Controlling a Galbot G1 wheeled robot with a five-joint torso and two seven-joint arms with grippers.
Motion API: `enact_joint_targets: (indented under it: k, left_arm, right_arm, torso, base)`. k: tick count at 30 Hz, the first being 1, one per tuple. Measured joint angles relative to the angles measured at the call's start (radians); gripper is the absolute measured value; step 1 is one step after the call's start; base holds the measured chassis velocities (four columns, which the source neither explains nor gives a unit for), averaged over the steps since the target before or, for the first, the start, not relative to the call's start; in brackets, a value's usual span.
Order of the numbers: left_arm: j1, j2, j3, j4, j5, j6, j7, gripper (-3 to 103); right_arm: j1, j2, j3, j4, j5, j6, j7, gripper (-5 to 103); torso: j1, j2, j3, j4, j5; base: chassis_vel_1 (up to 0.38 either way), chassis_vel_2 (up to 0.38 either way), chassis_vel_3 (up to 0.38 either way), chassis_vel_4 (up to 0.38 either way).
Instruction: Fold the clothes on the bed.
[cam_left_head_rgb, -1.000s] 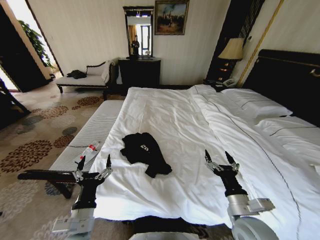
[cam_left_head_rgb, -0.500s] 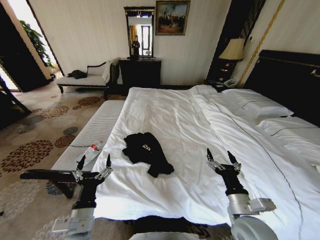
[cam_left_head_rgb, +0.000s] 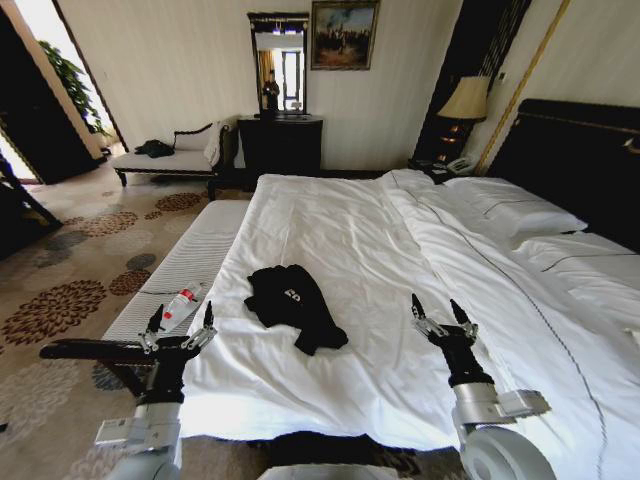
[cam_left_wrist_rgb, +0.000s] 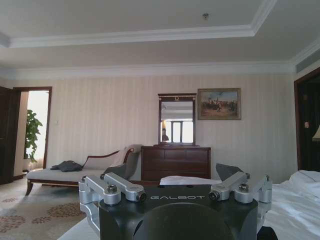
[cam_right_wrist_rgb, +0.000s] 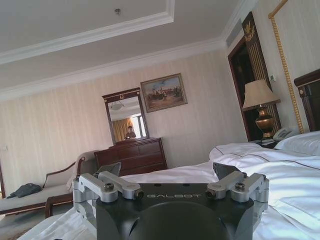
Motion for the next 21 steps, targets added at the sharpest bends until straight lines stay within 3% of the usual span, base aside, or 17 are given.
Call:
enact_joint_targets:
  k: [5,9,10,14,21]
  left_arm:
    - [-0.007,0.066,0.000,-0.015,-0.045,0.011,-0.009,100]
    - [-0.007,0.189,-0.004,-0.012,-0.084,0.007,-0.021,100]
    - [-0.007,0.189,-0.004,-0.012,-0.084,0.007,-0.021,100]
    - [0.004,0.326,-0.009,-0.008,-0.106,0.000,-0.035,100]
    - [-0.085,0.397,-0.011,0.046,-0.124,0.031,-0.039,100]
  right_arm:
    - [-0.012,0.017,0.002,0.000,-0.027,0.011,0.026,100]
    - [-0.016,0.032,0.017,-0.042,-0.048,0.044,0.033,100]
    - [-0.016,0.032,0.017,-0.042,-0.048,0.044,0.033,100]
    - [-0.033,0.051,0.027,-0.046,-0.014,0.046,0.045,100]
    - [-0.010,0.045,0.031,-0.068,-0.012,0.059,0.069,100]
  torso:
    - [0.000,0.000,0.000,-0.0001,-0.0001]
    - [0.000,0.000,0.000,-0.0001,0.0001]
    - [0.000,0.000,0.000,-0.0001,0.0001]
    - [0.000,0.000,0.000,0.0001,0.0000]
    - [0.000,0.000,0.000,-0.0002,-0.0002]
  base:
    - [0.000,0.000,0.000,0.000]
    - [0.000,0.000,0.000,0.000]
    - [0.000,0.000,0.000,0.000]
    - [0.000,0.000,0.000,0.000]
    - [0.000,0.000,0.000,0.000]
